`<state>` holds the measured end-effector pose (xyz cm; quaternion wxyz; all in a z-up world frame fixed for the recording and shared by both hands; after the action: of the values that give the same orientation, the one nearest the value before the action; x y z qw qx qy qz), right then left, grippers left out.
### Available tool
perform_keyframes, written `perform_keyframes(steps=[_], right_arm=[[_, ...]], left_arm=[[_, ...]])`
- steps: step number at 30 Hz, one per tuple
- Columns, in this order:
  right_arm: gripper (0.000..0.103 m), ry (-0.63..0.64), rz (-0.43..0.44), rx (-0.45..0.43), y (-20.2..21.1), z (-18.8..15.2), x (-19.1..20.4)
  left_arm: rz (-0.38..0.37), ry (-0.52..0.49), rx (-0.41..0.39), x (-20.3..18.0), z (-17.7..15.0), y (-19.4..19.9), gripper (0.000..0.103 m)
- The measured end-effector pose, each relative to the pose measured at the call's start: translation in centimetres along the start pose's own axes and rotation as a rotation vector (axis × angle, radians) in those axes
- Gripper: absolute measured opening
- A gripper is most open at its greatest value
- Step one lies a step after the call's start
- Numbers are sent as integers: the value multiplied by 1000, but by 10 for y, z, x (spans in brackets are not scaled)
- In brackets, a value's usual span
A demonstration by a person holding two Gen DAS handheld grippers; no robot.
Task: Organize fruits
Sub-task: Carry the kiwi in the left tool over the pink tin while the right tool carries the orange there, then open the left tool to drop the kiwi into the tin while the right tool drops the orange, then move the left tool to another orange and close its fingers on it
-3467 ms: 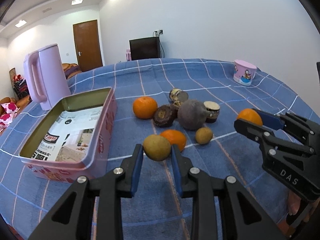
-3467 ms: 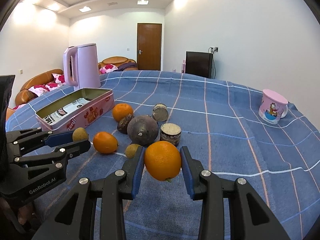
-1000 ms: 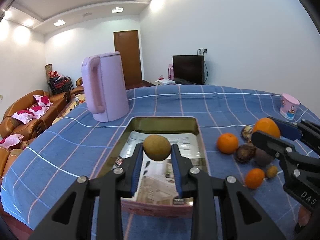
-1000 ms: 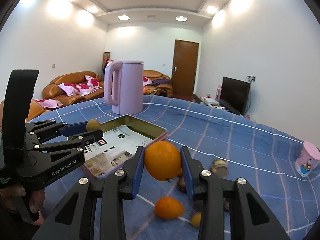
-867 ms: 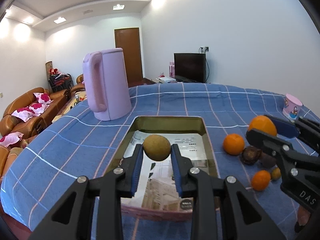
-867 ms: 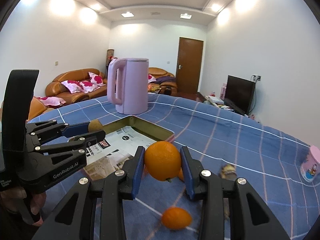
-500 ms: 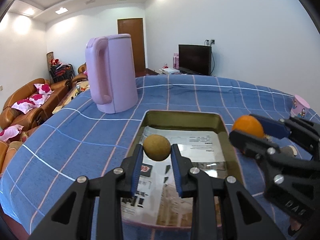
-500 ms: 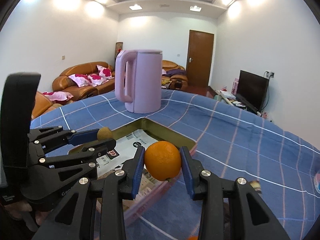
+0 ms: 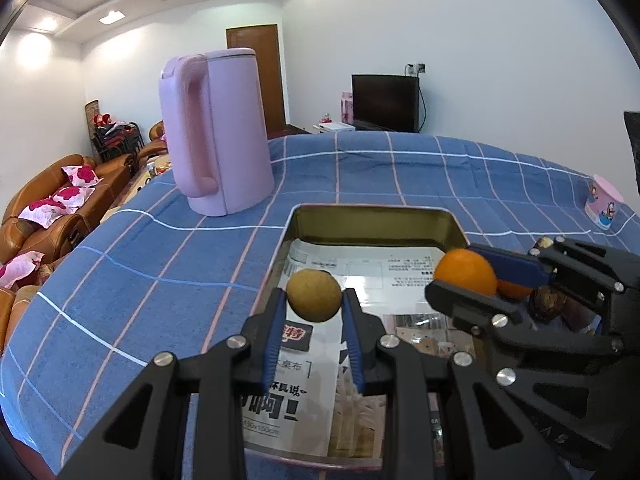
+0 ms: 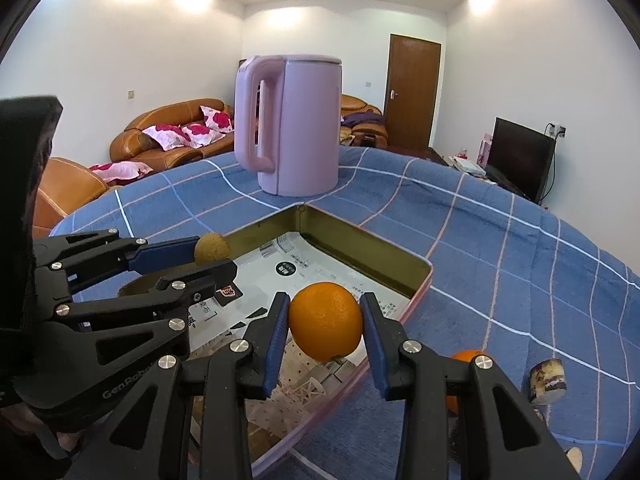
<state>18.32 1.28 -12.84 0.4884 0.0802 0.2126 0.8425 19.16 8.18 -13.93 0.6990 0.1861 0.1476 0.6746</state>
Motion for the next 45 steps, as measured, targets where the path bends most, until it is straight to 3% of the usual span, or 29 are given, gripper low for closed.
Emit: perform_keyframes(steps=[7,12,15,17,18,25,34,45], right_arm=[[39,1,6,14,-2,-2,1],[52,-6,-6,16,2,-3,-1],[56,-22,-15,2,13,-2,-3],[56,-12,-22,-16,27,-3,-4],[57,-8,-29,-23,34,-3,-6],[61,-49,-127,-73,97,-23,-42],[62,-159,-332,-64,157,-64,-117],[63,-242,-347,-86,172,-82,-136]], left_arm=[[14,-1,17,4,-1,-3,30],[20,3,14,6,-1,1,32],[30,13,-13,5,3,11,46],[30,19,-38,2,6,20,65],[25,22,-47,0,8,24,66],[-60,7,-75,-43,9,49,66],[-170,-79,-45,-114,-5,62,66],[-252,-142,50,-173,-27,50,66]])
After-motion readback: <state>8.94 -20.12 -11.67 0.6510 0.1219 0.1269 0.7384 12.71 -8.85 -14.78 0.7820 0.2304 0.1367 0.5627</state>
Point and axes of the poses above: each gripper's, at about its wrist camera, not at the fingertips, and y roughly against the way its jaws point, x to its left, z to its top, the point moved 10 cm from there along -y, roughly the way its jaws point, and after that the axes turned 9 degrees about -x, right-handed, at the moved point
